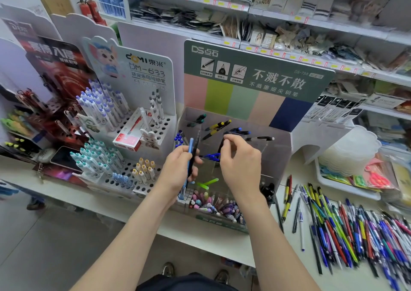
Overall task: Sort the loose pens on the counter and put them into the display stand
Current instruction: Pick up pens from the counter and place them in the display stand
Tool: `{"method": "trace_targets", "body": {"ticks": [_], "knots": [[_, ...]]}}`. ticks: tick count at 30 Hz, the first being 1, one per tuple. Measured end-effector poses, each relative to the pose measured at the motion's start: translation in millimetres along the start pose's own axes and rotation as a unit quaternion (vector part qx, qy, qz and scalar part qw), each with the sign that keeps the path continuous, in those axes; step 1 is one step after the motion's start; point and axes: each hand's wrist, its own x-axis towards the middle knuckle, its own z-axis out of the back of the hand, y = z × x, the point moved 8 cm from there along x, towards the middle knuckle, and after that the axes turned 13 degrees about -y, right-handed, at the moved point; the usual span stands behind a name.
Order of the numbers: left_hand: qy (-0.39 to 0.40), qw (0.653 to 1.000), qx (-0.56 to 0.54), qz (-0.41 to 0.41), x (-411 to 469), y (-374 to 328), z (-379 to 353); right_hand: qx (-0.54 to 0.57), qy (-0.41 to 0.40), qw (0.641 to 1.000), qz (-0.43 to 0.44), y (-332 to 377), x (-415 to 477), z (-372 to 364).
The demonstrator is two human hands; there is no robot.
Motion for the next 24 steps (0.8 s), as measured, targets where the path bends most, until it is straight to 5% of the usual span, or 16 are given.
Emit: {"method": "trace_targets", "body": {"ticks": [6,9,12,14,18,24], "knots": [[0.115,0.992,0.034,-0.044,-15,-11,-32,0.165,0.152,0.965,-0.137,-8,-20,-8],[0.133,0.989,0.04,-0.052,-22,-14,-41,0.248,0.067,0.947,-0.193,-18,-16,9],[0.064,0.995,0.044,-0.067,-16,-12,-36,0.288,-0.074,0.932,-0.205,-33,-2,40],[0.007,0.994,0.065,-0.092,-10,-9,-28,0.293,-0.078,0.934,-0.189,-42,2,46],[-0.032,0.992,0.093,-0.076,-4,5,-24,0.206,-0.032,0.963,-0.169,-65,-5,43],[0.051,0.985,0.159,-0.042,-7,14,-45,-0.001,0.122,0.982,-0.144,-74,-19,34]]}}
